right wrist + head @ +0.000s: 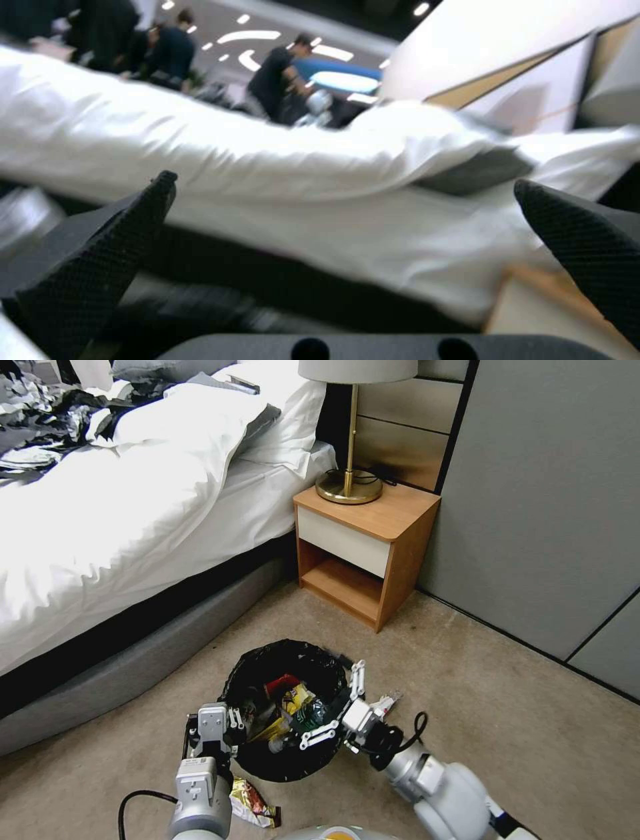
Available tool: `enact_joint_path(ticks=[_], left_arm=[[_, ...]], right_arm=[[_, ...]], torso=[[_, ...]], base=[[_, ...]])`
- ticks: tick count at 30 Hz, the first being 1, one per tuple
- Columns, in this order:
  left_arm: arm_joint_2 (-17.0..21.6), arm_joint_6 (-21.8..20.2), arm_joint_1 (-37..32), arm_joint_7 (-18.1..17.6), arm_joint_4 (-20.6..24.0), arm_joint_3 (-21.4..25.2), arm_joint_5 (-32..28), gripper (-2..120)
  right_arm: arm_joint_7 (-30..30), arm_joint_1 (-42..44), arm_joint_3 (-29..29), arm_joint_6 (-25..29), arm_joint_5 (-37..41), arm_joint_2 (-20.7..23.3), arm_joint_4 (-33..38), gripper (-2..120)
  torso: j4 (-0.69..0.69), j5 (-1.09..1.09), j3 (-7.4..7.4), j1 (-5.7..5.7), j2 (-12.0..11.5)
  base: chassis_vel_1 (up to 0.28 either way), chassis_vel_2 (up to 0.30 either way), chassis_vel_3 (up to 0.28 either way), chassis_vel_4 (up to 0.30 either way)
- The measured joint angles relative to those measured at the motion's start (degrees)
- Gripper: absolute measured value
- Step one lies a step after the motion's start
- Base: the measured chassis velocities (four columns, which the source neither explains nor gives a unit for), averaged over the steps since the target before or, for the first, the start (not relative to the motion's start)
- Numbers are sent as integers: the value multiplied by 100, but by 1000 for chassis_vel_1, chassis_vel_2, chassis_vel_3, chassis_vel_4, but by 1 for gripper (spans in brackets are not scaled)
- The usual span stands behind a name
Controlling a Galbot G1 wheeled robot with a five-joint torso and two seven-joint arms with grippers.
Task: Pick up the trash bin, then pick up the garbage from the floor and place it into the trash bin.
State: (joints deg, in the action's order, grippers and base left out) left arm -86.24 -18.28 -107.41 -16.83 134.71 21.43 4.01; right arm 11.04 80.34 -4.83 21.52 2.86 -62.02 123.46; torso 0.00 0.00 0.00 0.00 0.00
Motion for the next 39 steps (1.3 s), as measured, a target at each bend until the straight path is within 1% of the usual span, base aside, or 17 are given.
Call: enact_joint_path(ticks=[1, 2, 4, 6, 7, 9, 11, 13, 15, 16, 17, 22, 31, 34, 36, 37, 39], left_arm=[[0, 0, 0, 0, -3, 3, 0, 0], [0, 1, -3, 0, -13, 18, 0, 0], [0, 2, -4, 0, -14, 23, 0, 0], [8, 5, -10, 0, -15, 47, -28, 0], [8, 5, -10, 0, -15, 47, -28, 0], [45, 8, 3, -3, -15, 107, -130, 0], [56, 8, 10, -4, -15, 124, -158, 0], [88, 7, 43, -17, -15, 194, -269, 0], [90, 7, 44, -18, -15, 198, -277, 0], [119, 7, 42, -22, -17, 227, -332, 0], [140, 8, 37, -26, -17, 256, -369, 0], [148, 21, 34, -59, -12, 301, -432, 0], [180, 28, 50, -73, 44, 343, -512, 0], [184, 26, 62, -82, 55, 352, -524, 0], [183, 23, 62, -98, 56, 360, -525, 0], [183, 23, 62, -98, 56, 360, -525, 0], [177, 19, 71, -107, 57, 364, -525, 0]], right_arm=[[-33, 7, -25, -10, 0, 1, 46, 114], [-286, 62, -167, -114, -37, -19, 284, 112], [-350, 78, -190, -139, -49, -28, 327, 112], [-746, 240, -309, -276, -109, -137, 568, 107], [-746, 240, -309, -276, -109, -137, 568, 107], [-1277, 548, -515, -471, -260, -415, 816, 101], [-1394, 639, -568, -507, -317, -493, 855, 101], [-1942, 1080, -750, -647, -612, -836, 923, 100], [-1975, 1103, -754, -652, -626, -852, 923, 100], [-2279, 1349, -814, -682, -749, -1032, 891, 100], [-2406, 1510, -870, -653, -873, -1149, 818, 100], [-2491, 1743, -979, -440, -1076, -1318, 602, 100], [-2546, 1687, -1150, -409, -1017, -1343, 306, 100], [-2537, 1498, -1197, -559, -792, -1278, 229, 100], [-2530, 1274, -1201, -784, -540, -1203, 202, 100], [-2530, 1274, -1201, -784, -540, -1203, 202, 100], [-2517, 1042, -1200, -1046, -281, -1149, 178, 100]], torso=[[0, 0, 0, 0, 0], [0, 0, 0, 0, 0], [0, 0, 0, 0, 0], [0, 0, 0, 0, 0], [0, 0, 0, 0, 0], [-1, 0, 0, 0, 0], [-1, 0, 0, 0, 0], [-1, 0, 0, 0, 0], [-1, 0, 0, 0, 0], [-1, -1, 0, 0, 0], [0, 0, 0, 0, 0], [0, -1, 0, 0, 0], [0, 0, 0, 0, 0], [0, 0, 0, 0, 0], [0, 0, 0, 0, 0], [0, 0, 0, 0, 0], [0, 1, 0, 0, 0]], base=[[0, 0, 0, 0], [0, 0, 0, 0], [0, 0, 0, 0], [0, 0, 0, 0], [0, 0, 0, 0], [0, 0, 0, 0], [0, 0, 0, 0], [0, 0, 0, 0], [0, 0, 0, 0], [0, 0, 0, 0], [0, 0, 0, 0], [0, 0, 0, 0], [0, 0, 0, 0], [0, 0, 0, 0], [0, 0, 0, 0], [0, 0, 0, 0], [0, 0, 0, 0]])
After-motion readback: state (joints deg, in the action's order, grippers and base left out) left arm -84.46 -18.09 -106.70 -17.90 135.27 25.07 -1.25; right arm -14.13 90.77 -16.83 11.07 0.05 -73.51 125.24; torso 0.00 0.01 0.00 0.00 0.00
